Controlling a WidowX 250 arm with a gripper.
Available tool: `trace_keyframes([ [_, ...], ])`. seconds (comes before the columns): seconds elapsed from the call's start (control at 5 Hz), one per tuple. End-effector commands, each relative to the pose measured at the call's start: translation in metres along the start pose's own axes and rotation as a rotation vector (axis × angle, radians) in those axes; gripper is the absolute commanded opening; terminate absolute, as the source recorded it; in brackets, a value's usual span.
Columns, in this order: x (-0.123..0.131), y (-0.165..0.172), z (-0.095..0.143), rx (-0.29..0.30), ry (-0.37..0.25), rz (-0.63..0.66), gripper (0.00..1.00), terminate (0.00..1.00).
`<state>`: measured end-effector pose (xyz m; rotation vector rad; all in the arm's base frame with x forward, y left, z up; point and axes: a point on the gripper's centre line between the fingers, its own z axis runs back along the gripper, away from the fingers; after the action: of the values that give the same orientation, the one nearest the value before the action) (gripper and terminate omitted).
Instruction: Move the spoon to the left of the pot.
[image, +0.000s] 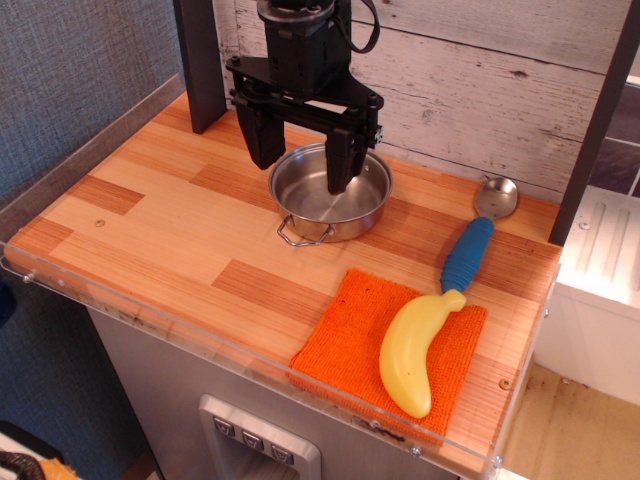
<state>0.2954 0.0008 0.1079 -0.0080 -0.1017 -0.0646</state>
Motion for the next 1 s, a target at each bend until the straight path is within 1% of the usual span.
trace_keyframes([
  [0.0,0.0,0.0,0.0,0.0,0.0,0.0,1.0,0.0],
  [0.2,0.024,-0.036,-0.015,-0.041,-0.011,0.032,1.0,0.0],
  [0.4,0.046,-0.065,-0.038,-0.048,-0.003,0.051,1.0,0.0],
  [0.6,0.063,-0.09,-0.059,-0.051,0.011,0.054,1.0,0.0],
  [0.8,0.072,-0.104,-0.078,-0.029,0.016,0.049,1.0,0.0],
])
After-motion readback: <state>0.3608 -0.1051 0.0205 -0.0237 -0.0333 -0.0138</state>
